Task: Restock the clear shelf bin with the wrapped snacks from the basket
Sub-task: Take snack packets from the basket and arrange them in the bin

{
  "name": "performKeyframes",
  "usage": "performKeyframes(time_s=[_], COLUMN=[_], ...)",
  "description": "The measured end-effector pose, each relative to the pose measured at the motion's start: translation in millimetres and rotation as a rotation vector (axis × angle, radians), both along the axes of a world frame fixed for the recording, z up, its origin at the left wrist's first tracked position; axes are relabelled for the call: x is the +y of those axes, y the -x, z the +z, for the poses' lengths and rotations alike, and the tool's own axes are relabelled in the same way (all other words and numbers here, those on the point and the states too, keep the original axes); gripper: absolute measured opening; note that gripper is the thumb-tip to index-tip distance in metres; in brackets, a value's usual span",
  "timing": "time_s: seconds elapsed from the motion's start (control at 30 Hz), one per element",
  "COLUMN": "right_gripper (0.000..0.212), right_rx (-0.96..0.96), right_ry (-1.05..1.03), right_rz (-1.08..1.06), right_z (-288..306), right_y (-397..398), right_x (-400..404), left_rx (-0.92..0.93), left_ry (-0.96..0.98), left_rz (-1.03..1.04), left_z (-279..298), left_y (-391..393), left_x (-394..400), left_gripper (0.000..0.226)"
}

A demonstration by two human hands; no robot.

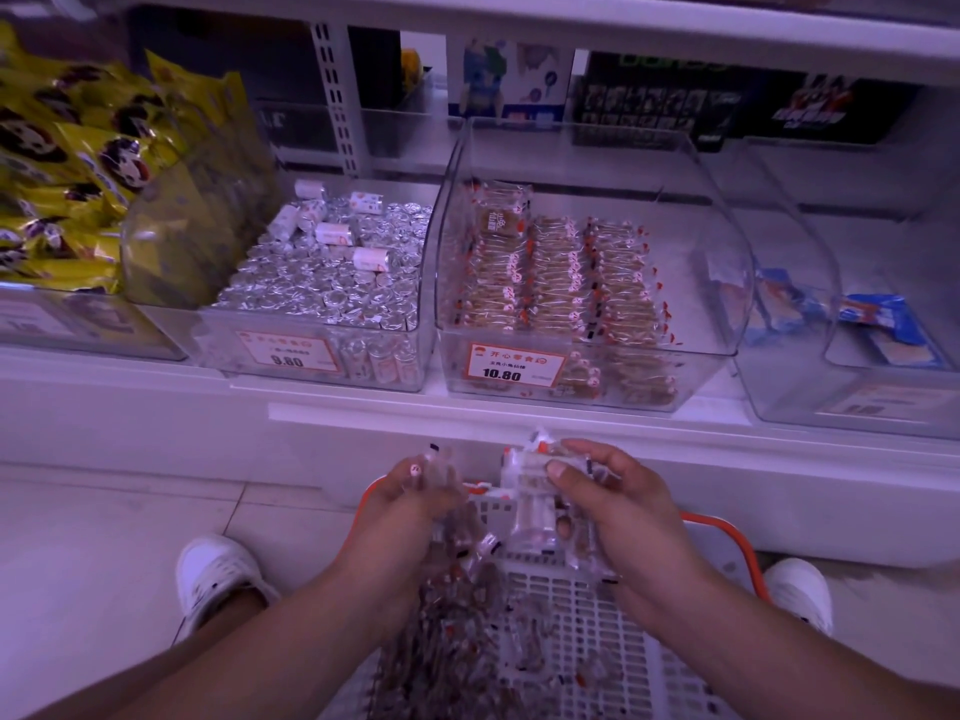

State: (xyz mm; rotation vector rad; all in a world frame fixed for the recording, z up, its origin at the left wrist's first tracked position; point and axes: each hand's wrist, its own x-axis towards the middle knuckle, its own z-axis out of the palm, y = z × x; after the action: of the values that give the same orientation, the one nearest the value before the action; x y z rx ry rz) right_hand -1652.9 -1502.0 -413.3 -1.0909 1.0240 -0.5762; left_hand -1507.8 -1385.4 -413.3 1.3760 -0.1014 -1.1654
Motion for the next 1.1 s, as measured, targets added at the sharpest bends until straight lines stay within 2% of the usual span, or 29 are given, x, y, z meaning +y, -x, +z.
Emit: performKeyframes(time_s=[0.07, 0.13, 0.23, 0.33, 0.4, 0.47, 0.6, 0.7, 0.77, 0.87, 0.93, 1.03, 1.1], right_gripper=[0.022, 0.021, 0.023, 0.023, 0.025, 0.031, 0.035, 0.029, 0.027, 0.030, 0.022, 0.019, 0.020], right_rx=[-0.035, -0.035, -0.023, -0.066, -0.112, -0.145, -0.222, -0.221, -0.209, -0.174, -0.148, -0.072, -0.015], right_ry=[0.061, 0.186, 0.376, 0.413, 0.447, 0.590, 0.835, 0.831, 0.892, 1.016, 0.899, 0.745, 0.755], right_rz=[-0.054, -0.044, -0.035, -0.080, -0.116, -0.034, 0.342, 0.485, 0.501, 0.405, 0.275, 0.089, 0.095], right_z=[4, 8, 12, 18, 24, 29, 25, 21, 22, 25, 26, 22, 18], right_y=[1, 0, -3, -3, -1, 2, 4, 6, 7, 9, 10, 8, 4], right_x=[0, 5, 13, 14, 14, 15, 22, 18, 12, 8, 10, 13, 12], left_rx=[-0.005, 0.055, 0.132, 0.224, 0.250, 0.305, 0.496, 0.408, 0.339, 0.224, 0.079, -0.036, 0.011], left_ry=[-0.013, 0.010, 0.049, 0.050, 0.015, -0.007, 0.102, 0.196, 0.228, 0.188, 0.102, 0.100, 0.143], left_rz=[0.019, -0.038, -0.204, -0.234, -0.240, -0.298, -0.303, -0.274, -0.170, 0.019, 0.099, 0.078, 0.027], left_z=[-2, 1, 11, 11, 12, 14, 16, 15, 13, 15, 17, 20, 23], left_y=[4, 9, 11, 9, 9, 8, 1, -3, -1, -2, -6, -2, 8], left_x=[0, -2, -5, -3, 0, 1, -2, 0, 1, -2, -3, -1, 0], left_gripper=[0.054, 0.067, 0.055, 0.047, 0.032, 0.023, 0.043, 0.043, 0.052, 0.051, 0.043, 0.035, 0.030])
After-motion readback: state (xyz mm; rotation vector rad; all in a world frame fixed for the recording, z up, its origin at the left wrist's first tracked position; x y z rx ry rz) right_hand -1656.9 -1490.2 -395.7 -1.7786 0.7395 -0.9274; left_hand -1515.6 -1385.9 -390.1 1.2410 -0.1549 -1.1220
